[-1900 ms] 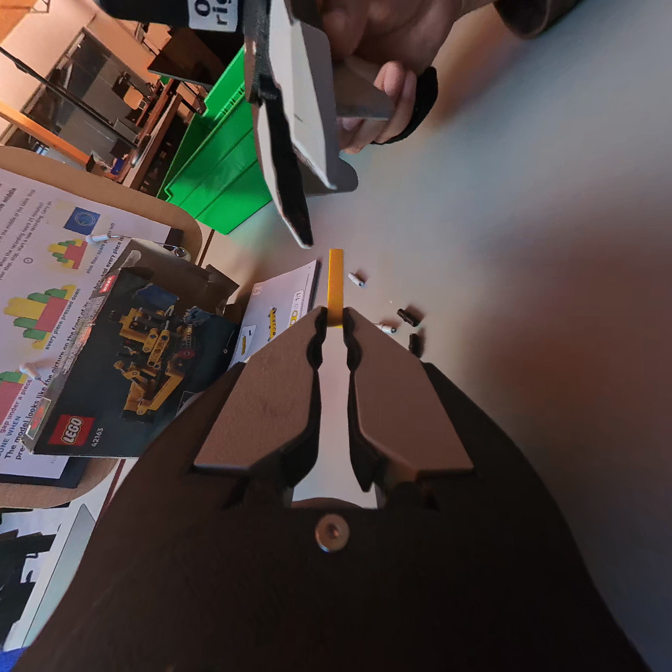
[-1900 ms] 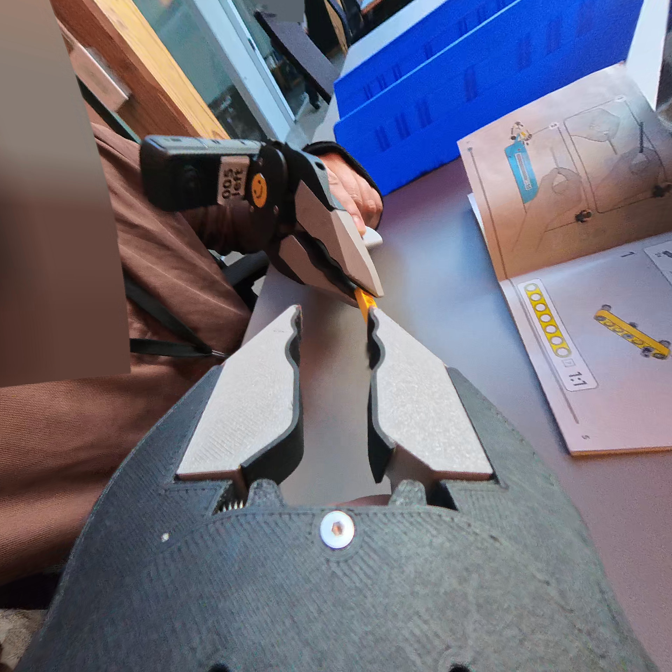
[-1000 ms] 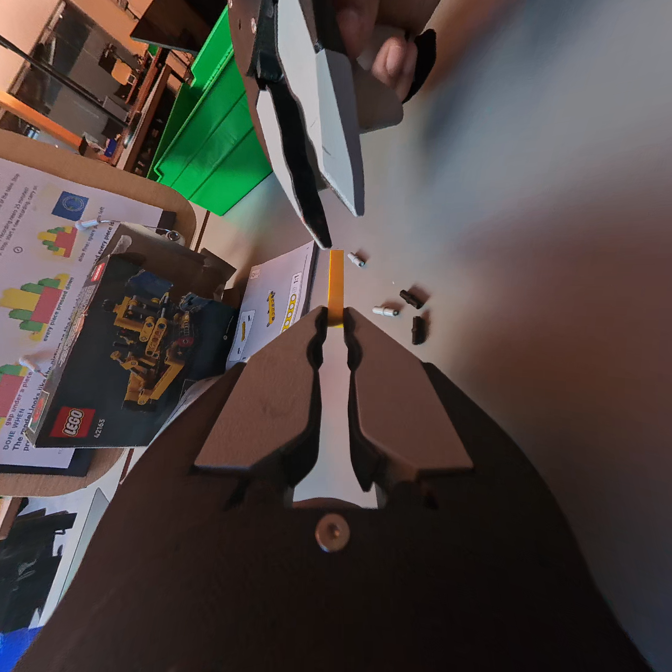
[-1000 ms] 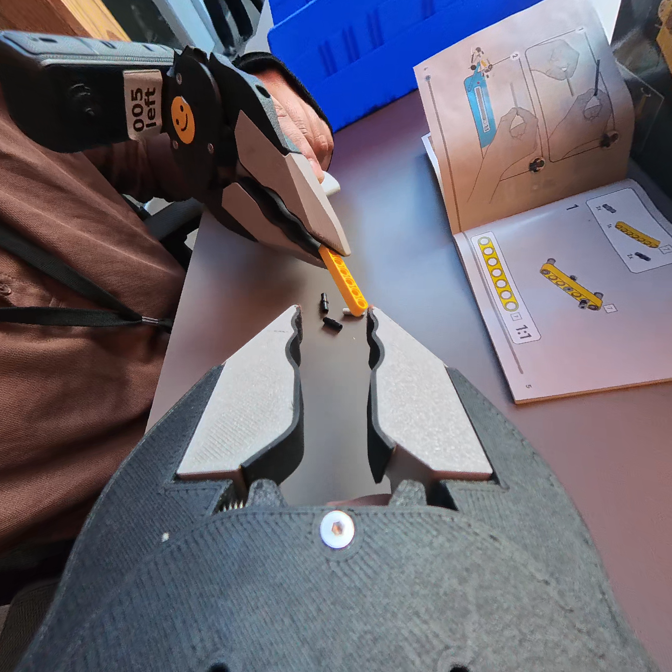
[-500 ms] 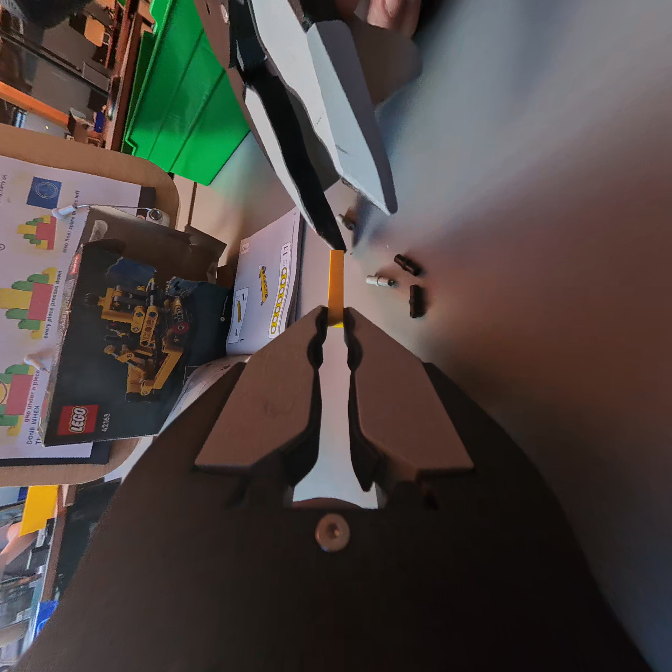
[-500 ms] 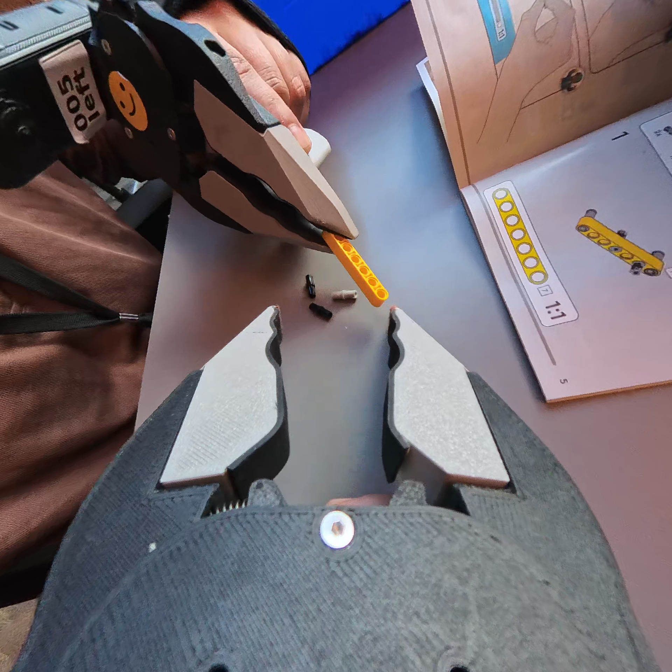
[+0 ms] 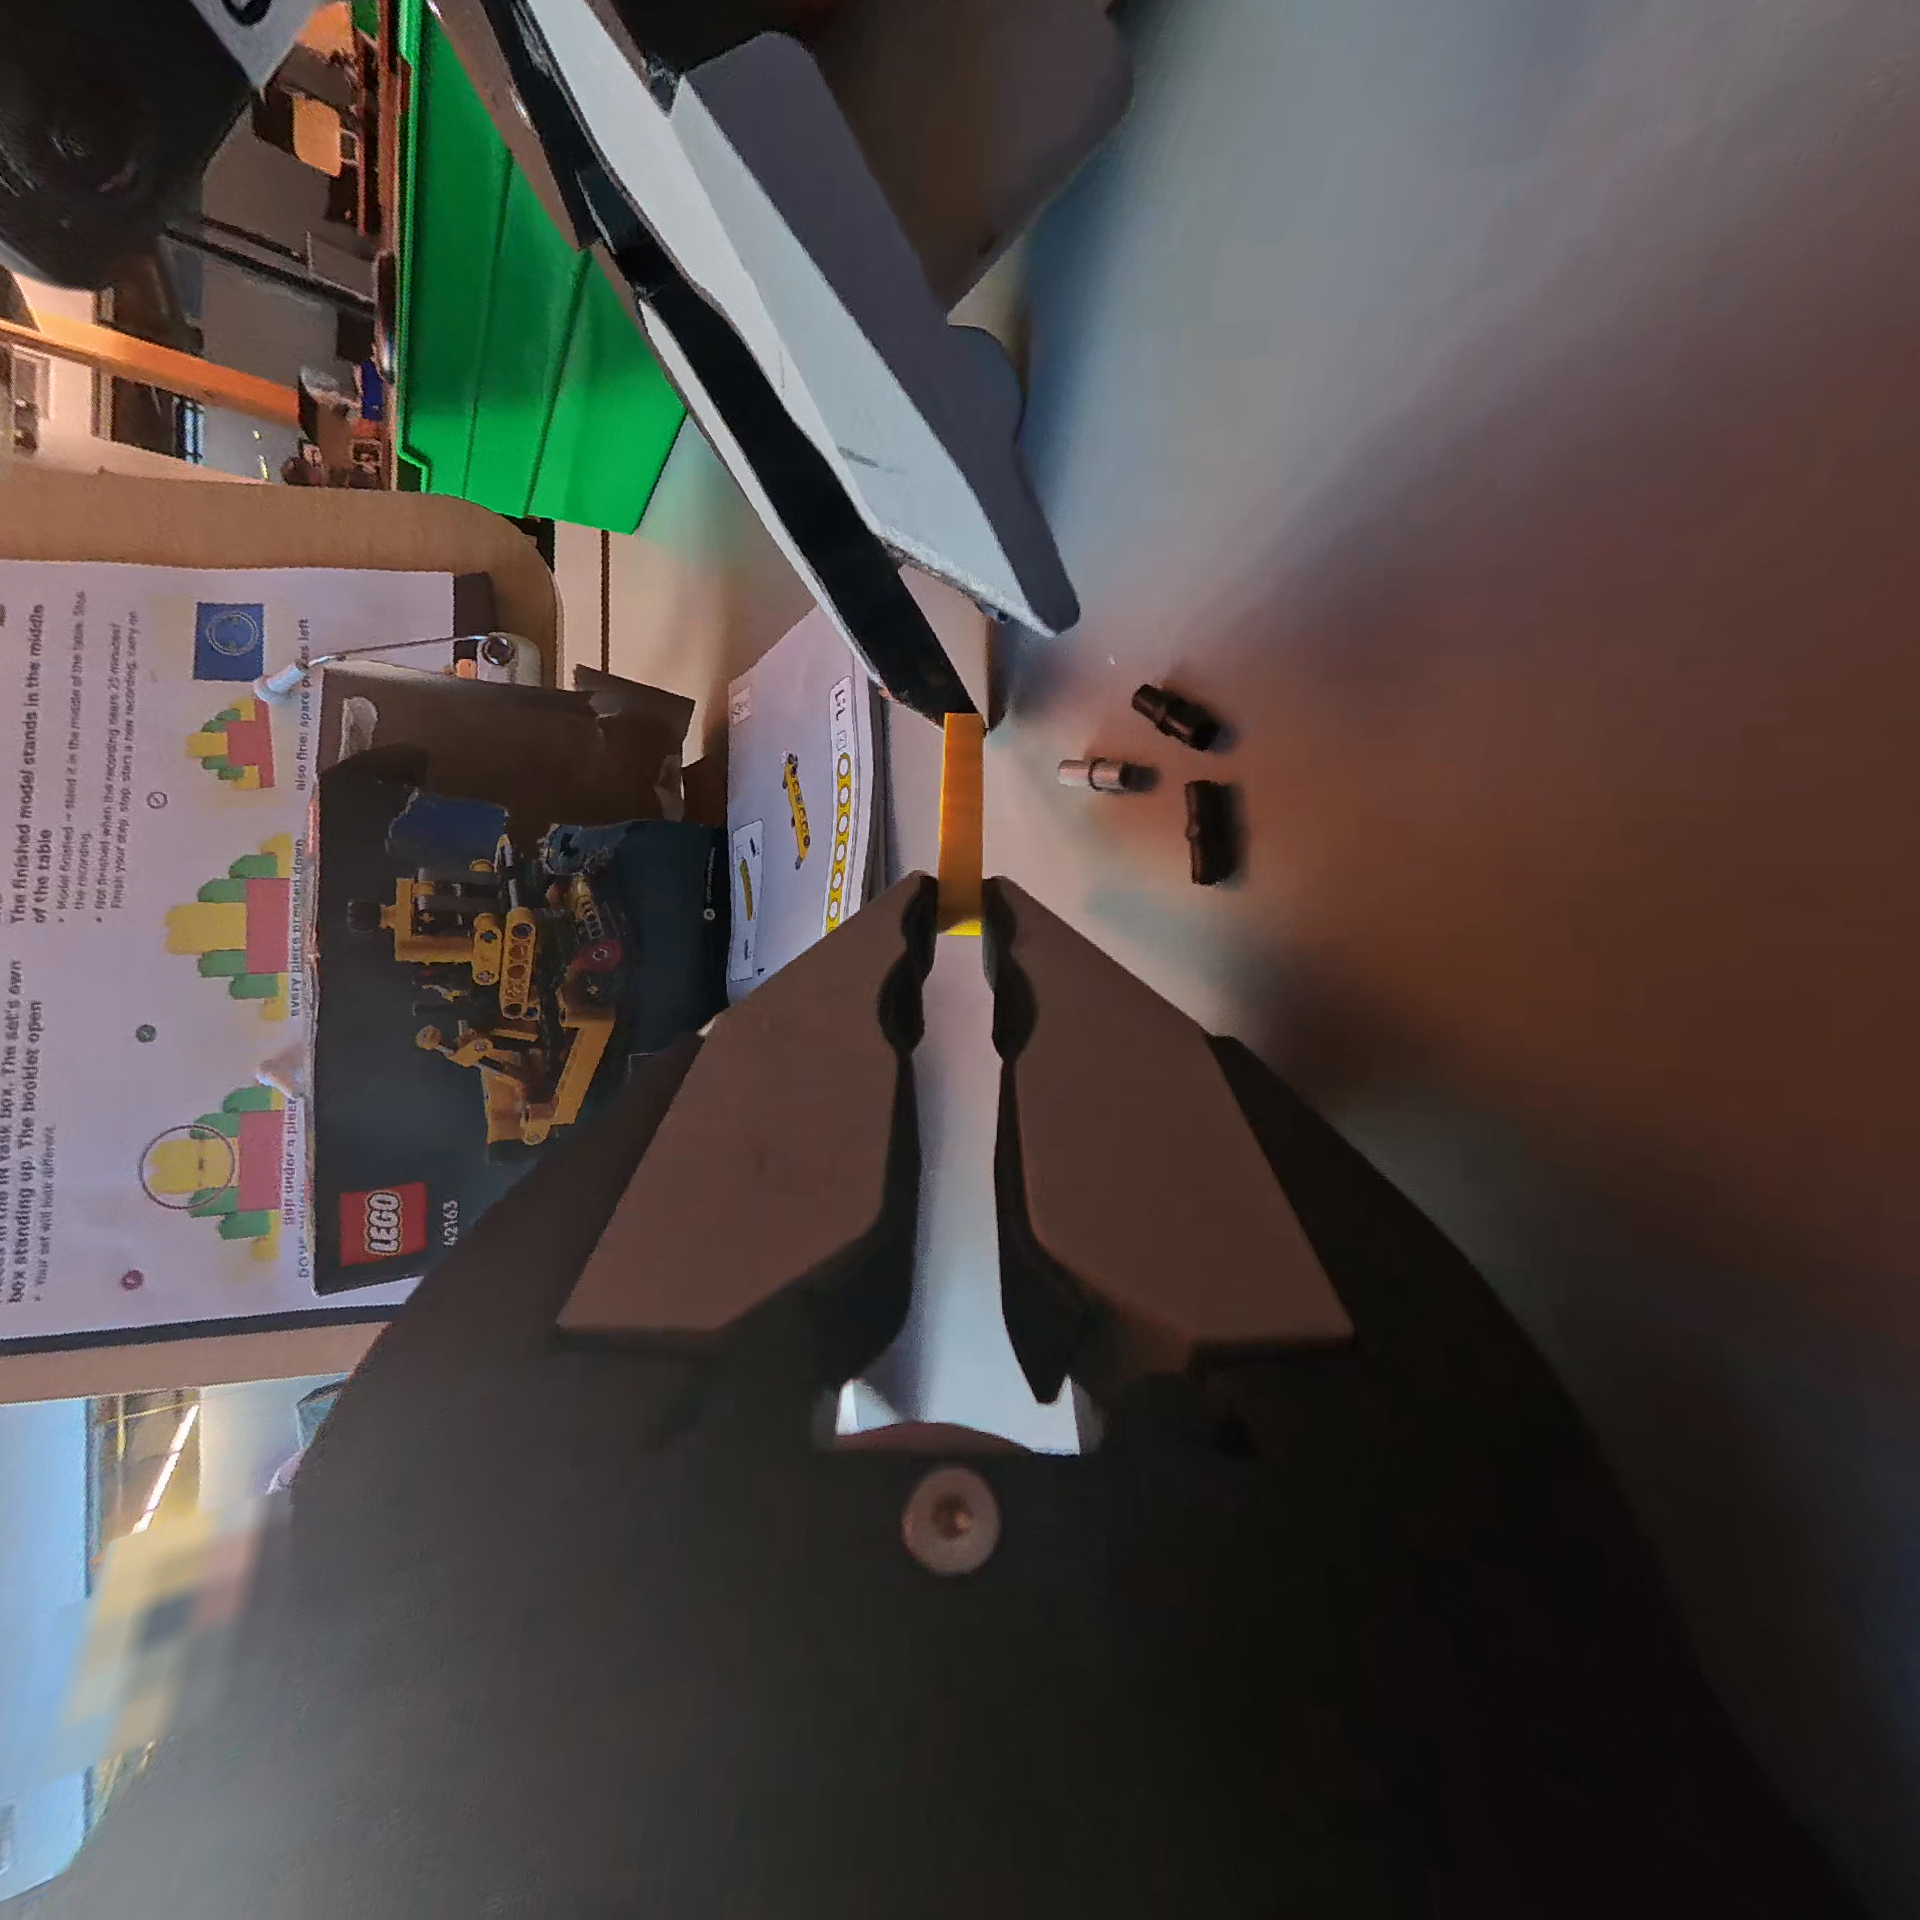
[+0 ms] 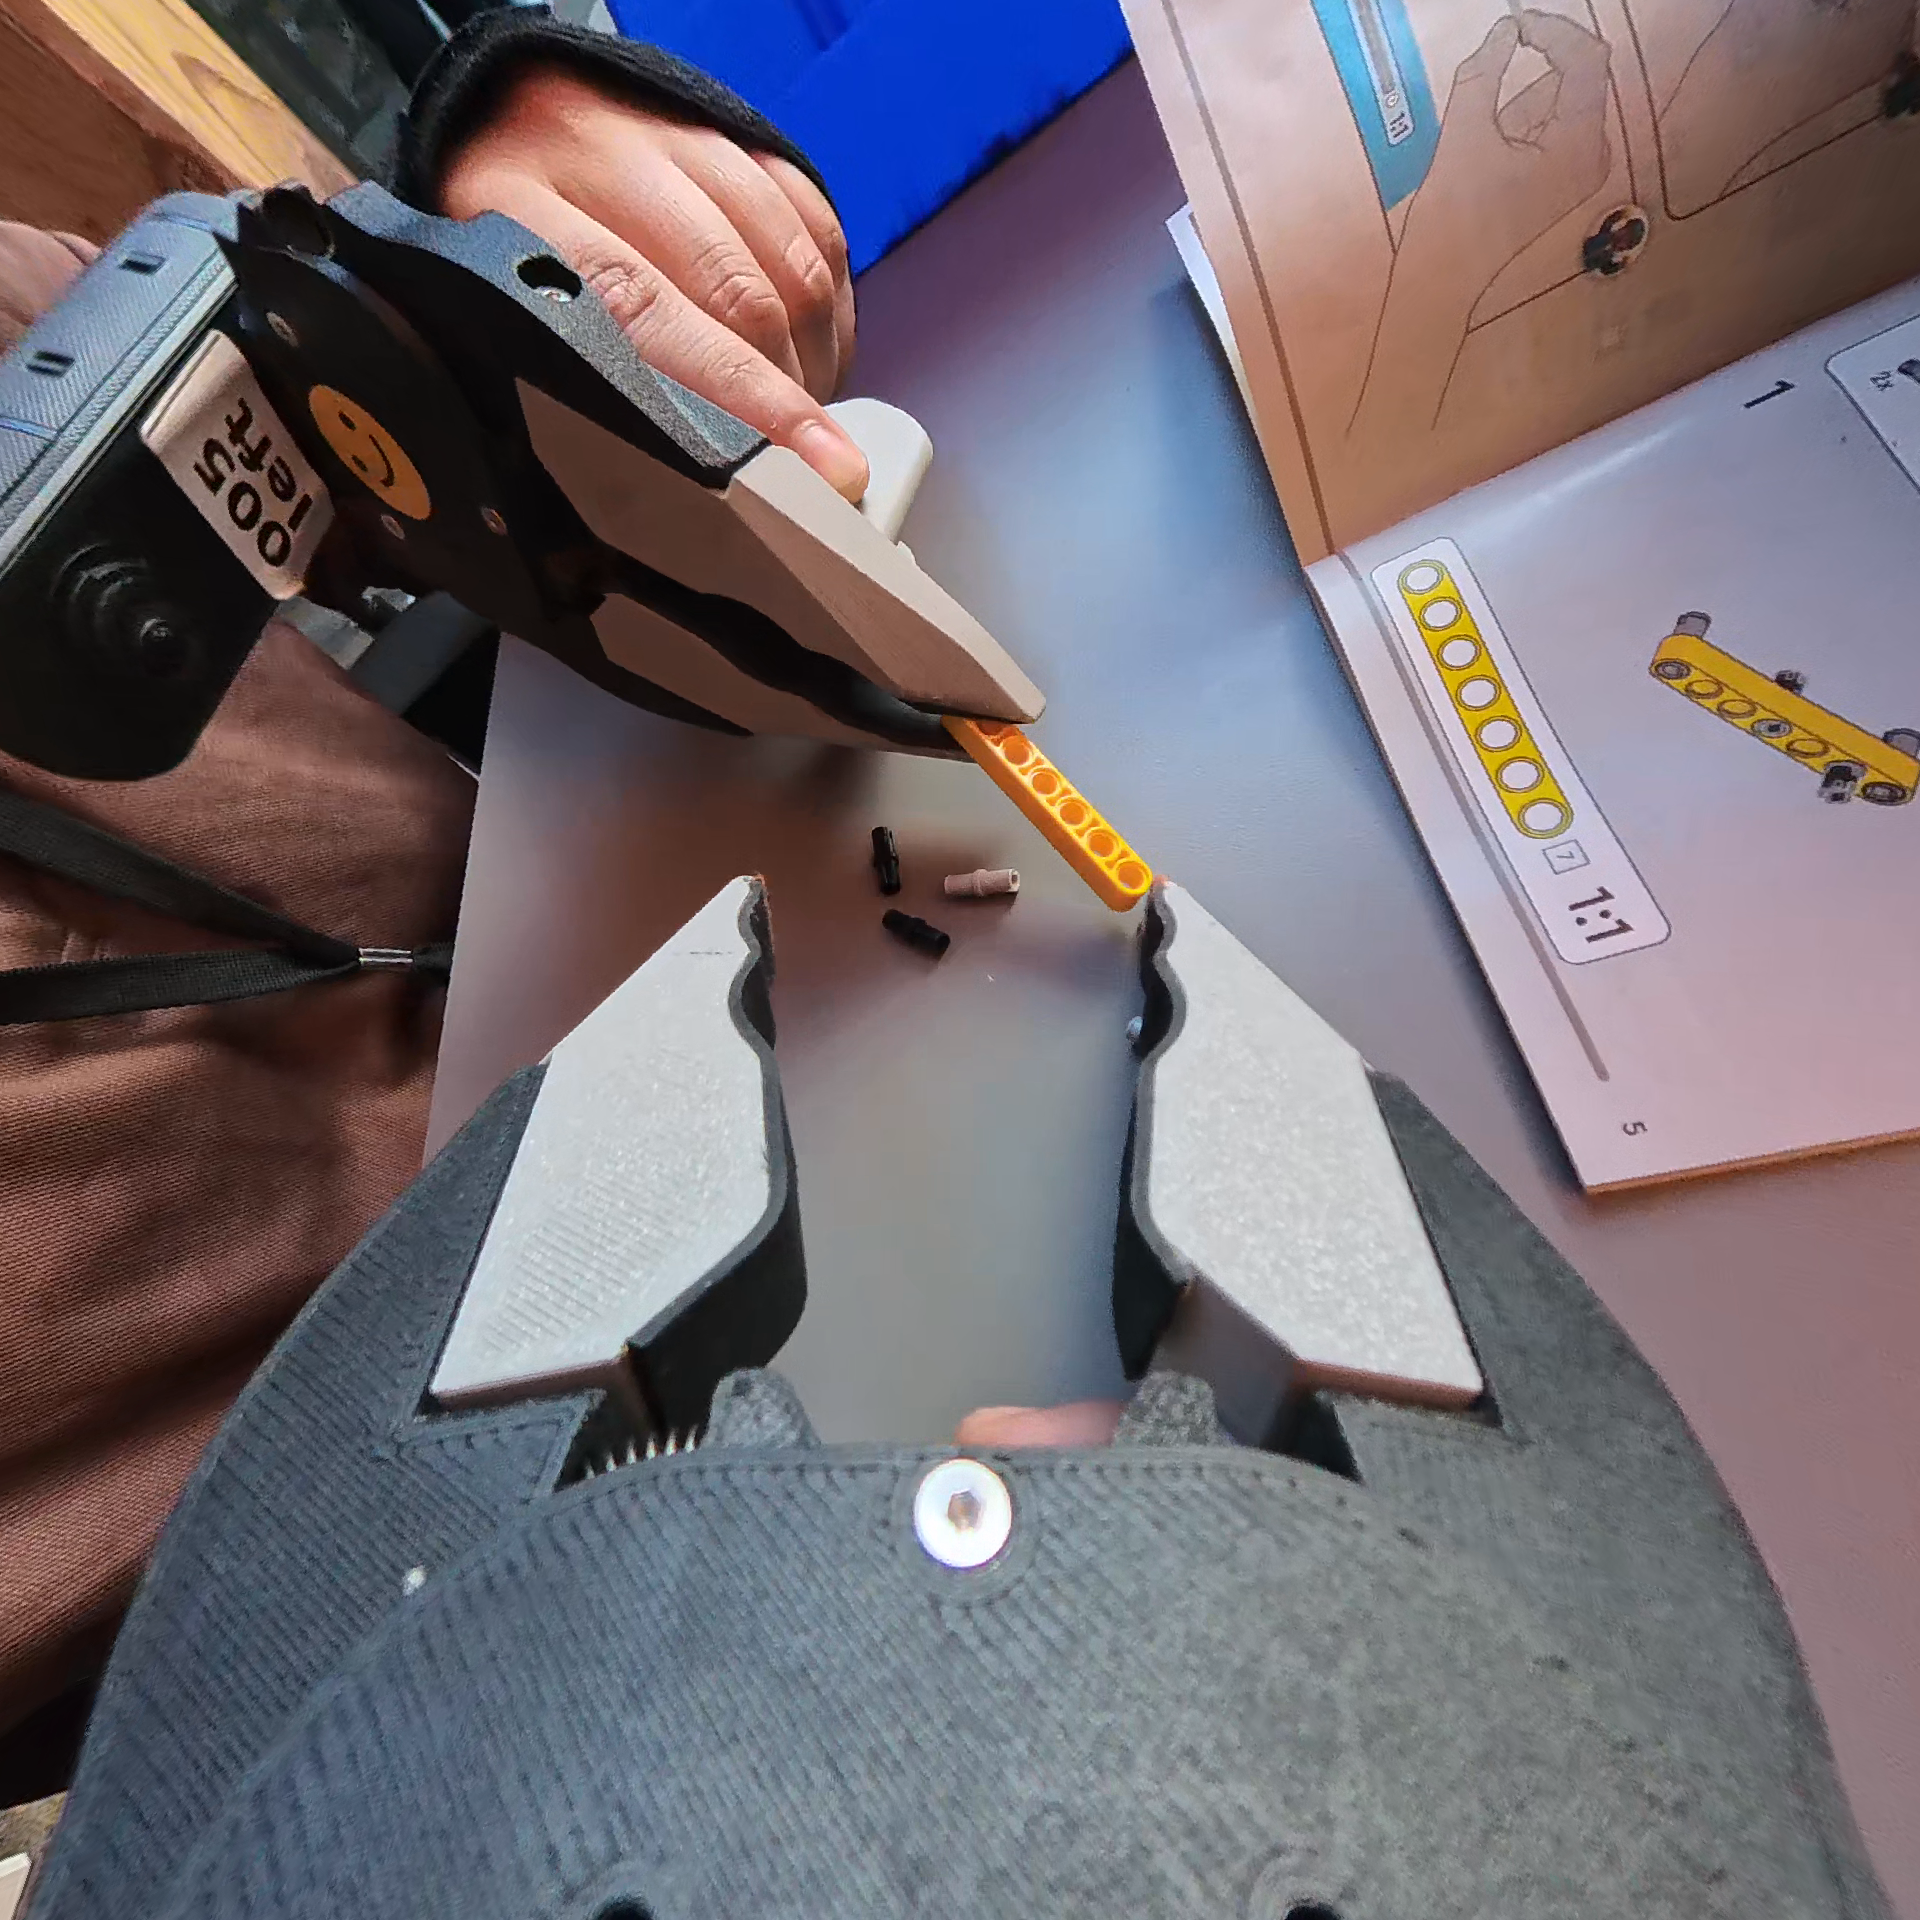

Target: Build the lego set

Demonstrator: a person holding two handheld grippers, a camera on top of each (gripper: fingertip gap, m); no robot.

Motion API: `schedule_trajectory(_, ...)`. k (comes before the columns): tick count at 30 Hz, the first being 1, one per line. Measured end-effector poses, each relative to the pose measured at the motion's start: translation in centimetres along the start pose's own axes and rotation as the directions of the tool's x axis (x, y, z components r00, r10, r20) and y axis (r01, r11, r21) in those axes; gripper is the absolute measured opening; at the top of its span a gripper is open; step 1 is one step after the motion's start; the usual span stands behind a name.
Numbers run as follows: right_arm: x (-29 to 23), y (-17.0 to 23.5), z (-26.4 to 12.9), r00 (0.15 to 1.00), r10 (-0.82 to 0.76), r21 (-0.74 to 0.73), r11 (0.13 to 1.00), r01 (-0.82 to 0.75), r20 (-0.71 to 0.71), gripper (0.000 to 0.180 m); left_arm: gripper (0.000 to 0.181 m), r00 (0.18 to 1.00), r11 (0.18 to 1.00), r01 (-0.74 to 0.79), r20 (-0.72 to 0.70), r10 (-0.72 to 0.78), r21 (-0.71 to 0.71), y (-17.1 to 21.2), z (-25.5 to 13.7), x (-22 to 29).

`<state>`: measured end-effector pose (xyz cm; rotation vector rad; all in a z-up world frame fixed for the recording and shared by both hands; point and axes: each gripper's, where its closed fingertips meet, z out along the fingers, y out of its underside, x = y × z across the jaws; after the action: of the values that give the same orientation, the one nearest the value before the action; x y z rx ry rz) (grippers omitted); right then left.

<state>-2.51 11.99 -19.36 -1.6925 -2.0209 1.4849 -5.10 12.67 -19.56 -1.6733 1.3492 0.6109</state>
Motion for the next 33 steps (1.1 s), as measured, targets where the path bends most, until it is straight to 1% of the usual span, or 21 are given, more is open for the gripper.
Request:
schedule_trajectory(7, 0.0, 0.0, 0.0, 1.0, -0.003, -0.001, 1.0, 0.003, -0.004, 0.069, 0.006, 1.0, 1.0, 0.006, -0.019, -0.006, 0.0, -0.5, 0.2, 0.3)
schedule_trajectory(12, 0.1, 0.0, 0.0, 1.0, -0.006, -0.001, 1.0, 0.006, -0.014, 0.073, 0.007, 1.0, 1.0, -0.008, -0.013, 0.007, -0.017, -0.3, 0.5, 0.3)
schedule_trajectory(14, 0.1, 0.1, -0.1, 1.0, -0.01, -0.005, 1.0, 0.01, -0.018, 0.073, 0.006, 1.0, 0.999, -0.016, -0.017, 0.015, -0.037, -0.1, 0.7, 0.4)
schedule_trajectory(16, -0.1, 0.2, 0.0, 1.0, -0.014, -0.013, 1.0, 0.013, -0.006, 0.069, 0.006, 0.999, 0.998, 0.003, -0.052, -0.006, -0.056, 0.3, 1.0, 0.9)
schedule_trajectory(19, -0.2, 0.2, 0.1, 1.0, -0.018, -0.015, 1.0, 0.018, -0.008, 0.068, 0.006, 0.998, 0.999, 0.015, -0.064, -0.019, -0.052, 0.3, 1.1, 0.8)
schedule_trajectory(26, 0.0, 0.0, -0.1, 1.0, -0.025, -0.006, 1.0, 0.025, -0.019, 0.069, 0.007, 0.999, 0.997, -0.015, -0.053, 0.011, -0.077, 0.4, 1.2, 0.8)
schedule_trajectory(33, 0.0, -0.5, -0.8, 0.998, -0.041, 0.021, 0.999, 0.042, -0.037, 0.069, 0.006, 0.998, 0.997, 0.007, -0.06, -0.012, -0.075, 0.5, 1.1, 0.8)
